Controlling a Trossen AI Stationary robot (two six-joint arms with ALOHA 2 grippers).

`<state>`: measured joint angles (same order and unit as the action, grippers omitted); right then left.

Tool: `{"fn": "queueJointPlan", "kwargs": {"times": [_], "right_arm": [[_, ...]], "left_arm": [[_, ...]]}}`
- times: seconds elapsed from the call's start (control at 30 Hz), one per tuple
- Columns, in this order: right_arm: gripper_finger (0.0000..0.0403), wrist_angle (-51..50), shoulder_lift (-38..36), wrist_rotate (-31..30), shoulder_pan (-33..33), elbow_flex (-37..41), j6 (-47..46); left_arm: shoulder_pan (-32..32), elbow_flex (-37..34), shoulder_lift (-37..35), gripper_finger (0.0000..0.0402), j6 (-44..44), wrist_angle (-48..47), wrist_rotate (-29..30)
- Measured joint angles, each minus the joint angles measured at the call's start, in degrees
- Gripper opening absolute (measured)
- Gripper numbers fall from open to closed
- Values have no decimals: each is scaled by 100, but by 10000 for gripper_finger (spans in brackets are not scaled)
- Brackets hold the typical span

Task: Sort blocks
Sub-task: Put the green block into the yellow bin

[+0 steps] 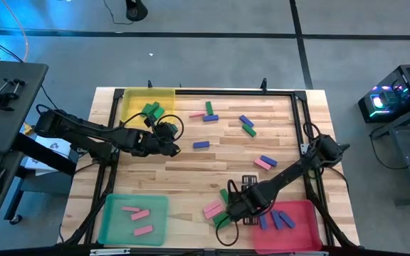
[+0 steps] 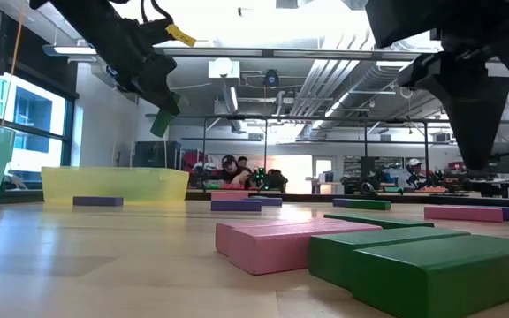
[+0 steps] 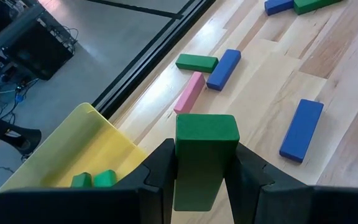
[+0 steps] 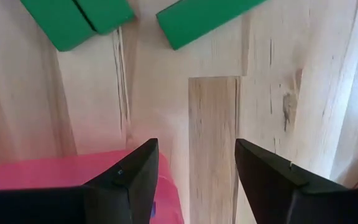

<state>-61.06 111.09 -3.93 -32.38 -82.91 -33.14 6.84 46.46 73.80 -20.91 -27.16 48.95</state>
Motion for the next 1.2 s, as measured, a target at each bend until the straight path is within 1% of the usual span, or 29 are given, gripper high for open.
{"fn": "queueJointPlan", "kwargs": {"times": [0.1,0.17,0.23,0.3,0.37,0.43,0.53,0.6,0.7,0.77,0.87,1.03,1.2], "right_arm": [[196,25,-5,-122,-27,0,15],[196,32,-59,-486,-73,0,48],[196,-65,-173,-1029,-137,0,-103],[196,-257,-326,-1696,-198,0,-459],[196,-406,-491,-2329,-277,0,-878],[196,-419,-657,-2847,-378,26,-1231],[196,-425,-800,-3481,-569,39,-1512],[196,-425,-828,-3763,-689,39,-1590],[196,-395,-835,-4021,-807,40,-1594],[196,-344,-835,-4089,-842,44,-1606],[196,-296,-835,-4109,-855,45,-1650],[196,-292,-834,-4216,-855,46,-1636],[196,-290,-835,-4280,-855,48,-1635]], "left_arm": [[1,0,0,84,-63,-4,0],[-63,0,0,84,-280,-17,-87],[-311,0,-35,84,-631,-20,-280],[-769,6,-77,84,-756,6,-734],[-1345,9,-101,84,-748,-75,-1434],[-1930,9,-101,84,-580,-254,-1826],[-2798,9,-106,84,-205,-559,-1729],[-3409,9,-111,84,61,-578,-1810],[-4319,9,-19,84,397,-557,-2466],[-4857,7,96,84,579,-567,-2856],[-5385,6,352,86,680,-561,-3083],[-5679,4,738,104,962,-553,-3326],[-5804,4,850,139,1053,-476,-3349]]}}
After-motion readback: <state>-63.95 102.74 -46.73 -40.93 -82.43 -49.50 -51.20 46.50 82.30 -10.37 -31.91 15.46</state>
